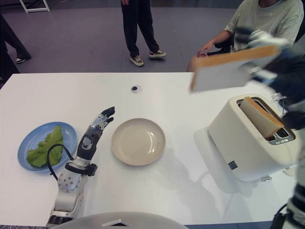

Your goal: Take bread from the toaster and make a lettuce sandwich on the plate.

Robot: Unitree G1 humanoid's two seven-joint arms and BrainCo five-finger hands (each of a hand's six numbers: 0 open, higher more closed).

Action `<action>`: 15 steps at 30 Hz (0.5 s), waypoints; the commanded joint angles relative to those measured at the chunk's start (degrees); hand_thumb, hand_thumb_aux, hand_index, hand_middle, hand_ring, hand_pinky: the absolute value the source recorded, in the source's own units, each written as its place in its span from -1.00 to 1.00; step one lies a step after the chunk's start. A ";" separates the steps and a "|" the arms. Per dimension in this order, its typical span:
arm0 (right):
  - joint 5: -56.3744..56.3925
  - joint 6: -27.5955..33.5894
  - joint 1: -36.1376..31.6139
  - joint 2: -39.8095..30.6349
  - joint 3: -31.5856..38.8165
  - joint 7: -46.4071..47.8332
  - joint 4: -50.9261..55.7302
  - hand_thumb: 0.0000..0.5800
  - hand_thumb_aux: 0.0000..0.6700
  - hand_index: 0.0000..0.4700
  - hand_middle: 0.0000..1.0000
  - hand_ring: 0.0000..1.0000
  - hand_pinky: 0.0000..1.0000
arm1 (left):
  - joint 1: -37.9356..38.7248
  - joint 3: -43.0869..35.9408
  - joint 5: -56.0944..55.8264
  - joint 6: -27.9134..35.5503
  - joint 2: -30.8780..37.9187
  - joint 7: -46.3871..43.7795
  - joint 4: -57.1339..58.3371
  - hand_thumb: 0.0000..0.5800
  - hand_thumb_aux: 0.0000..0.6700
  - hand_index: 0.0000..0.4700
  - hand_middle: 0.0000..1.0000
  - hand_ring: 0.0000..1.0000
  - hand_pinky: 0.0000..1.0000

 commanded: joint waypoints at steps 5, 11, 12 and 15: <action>-29.80 -14.21 -3.73 15.79 29.38 -6.72 10.11 1.00 1.00 1.00 -1.00 -1.00 -1.00 | -1.78 1.99 -2.58 -0.24 0.64 -0.22 1.32 -1.00 -1.00 -1.00 -1.00 -1.00 -1.00; -51.33 -38.45 -6.94 21.76 37.72 -17.23 26.65 1.00 1.00 1.00 -1.00 -1.00 -1.00 | -1.57 4.09 -2.56 6.74 3.21 -0.65 -4.16 -1.00 -1.00 -1.00 -1.00 -1.00 -1.00; -53.89 -41.25 -6.98 22.04 38.73 -18.45 28.34 1.00 1.00 1.00 -1.00 -1.00 -1.00 | -1.27 4.18 -2.17 7.87 3.74 -0.73 -5.50 -1.00 -1.00 -1.00 -1.00 -1.00 -1.00; -65.12 -48.93 -6.97 21.15 42.54 -23.31 32.99 1.00 1.00 1.00 -1.00 -1.00 -1.00 | -0.43 6.18 -2.25 11.21 5.96 -0.90 -10.97 -1.00 -1.00 -1.00 -1.00 -1.00 -1.00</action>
